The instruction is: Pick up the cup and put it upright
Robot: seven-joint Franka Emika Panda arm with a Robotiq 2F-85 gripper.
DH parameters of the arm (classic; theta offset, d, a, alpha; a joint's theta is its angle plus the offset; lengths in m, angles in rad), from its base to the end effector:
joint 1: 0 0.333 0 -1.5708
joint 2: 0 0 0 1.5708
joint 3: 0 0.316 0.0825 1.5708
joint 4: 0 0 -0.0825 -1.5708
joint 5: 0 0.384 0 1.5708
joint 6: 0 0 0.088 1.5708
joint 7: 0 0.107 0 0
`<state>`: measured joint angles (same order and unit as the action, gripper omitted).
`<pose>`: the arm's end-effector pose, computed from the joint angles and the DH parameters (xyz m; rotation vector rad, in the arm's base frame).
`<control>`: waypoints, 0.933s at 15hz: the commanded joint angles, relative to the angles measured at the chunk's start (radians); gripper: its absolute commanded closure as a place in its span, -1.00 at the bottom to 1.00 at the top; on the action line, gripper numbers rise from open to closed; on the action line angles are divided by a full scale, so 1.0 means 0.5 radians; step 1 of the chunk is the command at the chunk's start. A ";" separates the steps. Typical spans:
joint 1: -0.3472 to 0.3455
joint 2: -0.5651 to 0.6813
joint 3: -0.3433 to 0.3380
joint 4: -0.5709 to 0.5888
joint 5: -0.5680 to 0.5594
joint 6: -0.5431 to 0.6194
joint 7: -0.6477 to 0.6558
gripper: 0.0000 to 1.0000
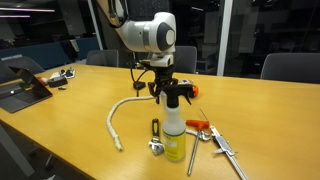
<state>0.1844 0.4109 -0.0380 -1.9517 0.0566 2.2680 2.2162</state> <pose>0.6011 0.0909 0.2598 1.5165 -2.6615 -0.0921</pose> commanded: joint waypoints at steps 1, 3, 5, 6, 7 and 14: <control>0.009 -0.107 0.007 -0.077 -0.042 0.017 0.045 -0.83; 0.013 -0.137 0.007 -0.085 -0.053 0.001 0.053 -1.00; 0.016 -0.179 0.007 -0.102 -0.070 -0.011 0.062 -1.00; 0.015 -0.198 0.009 -0.110 -0.079 -0.015 0.063 -1.00; 0.011 -0.220 0.014 -0.120 -0.083 -0.021 0.058 -1.00; 0.004 -0.540 0.098 -0.238 -0.076 -0.191 0.027 -1.00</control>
<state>0.1835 0.2661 -0.0003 -2.0142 0.0473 2.2324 2.2071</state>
